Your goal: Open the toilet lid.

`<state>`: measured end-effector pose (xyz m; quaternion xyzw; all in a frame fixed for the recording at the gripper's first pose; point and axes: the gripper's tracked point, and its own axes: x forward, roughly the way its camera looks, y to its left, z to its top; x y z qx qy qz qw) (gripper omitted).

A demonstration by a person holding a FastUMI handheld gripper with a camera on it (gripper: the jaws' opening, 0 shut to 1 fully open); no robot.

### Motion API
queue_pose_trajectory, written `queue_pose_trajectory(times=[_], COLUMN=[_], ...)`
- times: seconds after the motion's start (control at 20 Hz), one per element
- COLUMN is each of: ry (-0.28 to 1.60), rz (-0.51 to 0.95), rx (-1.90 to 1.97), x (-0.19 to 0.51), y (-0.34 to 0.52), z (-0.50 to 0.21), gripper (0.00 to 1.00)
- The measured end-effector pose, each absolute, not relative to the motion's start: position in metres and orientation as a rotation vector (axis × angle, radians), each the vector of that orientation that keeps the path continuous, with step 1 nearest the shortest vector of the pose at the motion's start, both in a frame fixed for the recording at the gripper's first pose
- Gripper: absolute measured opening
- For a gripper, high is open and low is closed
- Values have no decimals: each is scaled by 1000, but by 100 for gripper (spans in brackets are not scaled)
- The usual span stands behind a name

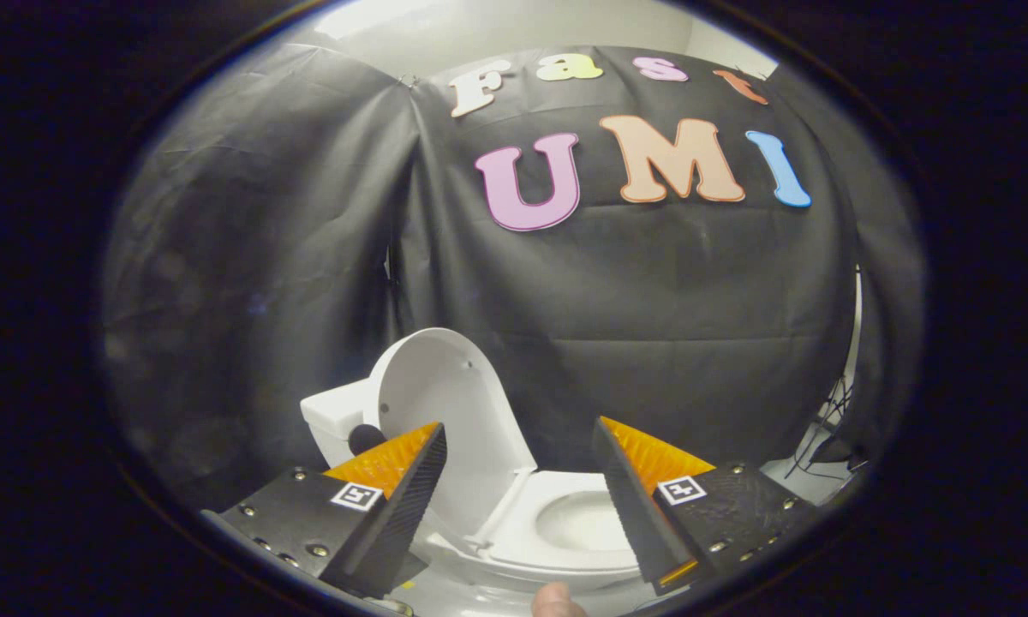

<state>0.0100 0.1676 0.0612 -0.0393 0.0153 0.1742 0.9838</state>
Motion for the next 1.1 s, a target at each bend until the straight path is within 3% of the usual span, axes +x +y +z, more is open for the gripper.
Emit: queue_pose_trajectory(times=[0.7, 0.85, 1.1], ry=[17, -16, -43], rz=[183, 87, 141], rx=[-117, -188, -242], x=[19, 18, 4], y=[49, 33, 53], z=[76, 90, 99], gripper=[100, 100, 98])
